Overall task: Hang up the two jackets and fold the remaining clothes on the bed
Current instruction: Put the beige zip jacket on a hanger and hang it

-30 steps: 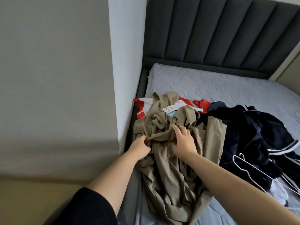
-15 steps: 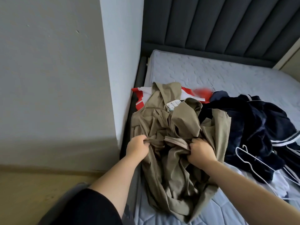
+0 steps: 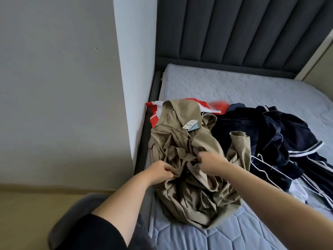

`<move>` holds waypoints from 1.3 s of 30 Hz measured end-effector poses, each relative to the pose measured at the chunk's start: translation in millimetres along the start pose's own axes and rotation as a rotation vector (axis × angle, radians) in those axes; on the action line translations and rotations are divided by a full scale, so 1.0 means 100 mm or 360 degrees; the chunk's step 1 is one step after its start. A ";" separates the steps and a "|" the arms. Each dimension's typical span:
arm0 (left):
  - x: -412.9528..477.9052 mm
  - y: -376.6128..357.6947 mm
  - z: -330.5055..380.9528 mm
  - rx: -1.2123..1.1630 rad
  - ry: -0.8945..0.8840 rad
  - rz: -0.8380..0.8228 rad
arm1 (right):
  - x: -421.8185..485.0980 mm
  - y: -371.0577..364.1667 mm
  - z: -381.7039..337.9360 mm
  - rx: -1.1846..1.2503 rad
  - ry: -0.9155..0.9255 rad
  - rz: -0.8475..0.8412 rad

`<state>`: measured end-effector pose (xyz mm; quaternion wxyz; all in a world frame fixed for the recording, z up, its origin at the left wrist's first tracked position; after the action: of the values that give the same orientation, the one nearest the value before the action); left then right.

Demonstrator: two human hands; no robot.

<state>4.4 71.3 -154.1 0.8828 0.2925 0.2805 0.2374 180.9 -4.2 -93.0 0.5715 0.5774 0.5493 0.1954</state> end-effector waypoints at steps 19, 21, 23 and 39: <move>0.37 0.12 -0.28 0.0589 0.0383 0.0619 | 0.61 -0.16 -0.09 -0.0062 0.0558 0.0832; 0.44 0.06 -0.27 0.0625 0.0255 0.0511 | 0.72 -0.23 -0.16 0.0441 0.0421 0.0656; 0.47 0.03 -0.27 0.0676 0.0203 0.0439 | 0.87 -0.26 -0.15 0.0759 0.0170 0.0602; 0.49 0.23 -0.14 0.0565 0.0122 0.1025 | 0.97 -0.31 -0.10 0.0626 0.0017 0.0140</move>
<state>25.3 121.8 -166.1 0.6873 0.5054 0.2436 0.4614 190.5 75.8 -156.7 0.4357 0.7003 0.5542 0.1122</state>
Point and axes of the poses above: each hand's wrist, its own x-axis towards the middle knuckle, its own y-axis out of the back of the hand, z = x × y, the point moved 2 cm from there along x, towards the middle knuckle, and after that the axes turned 14 degrees about x, right-handed, at the moved point
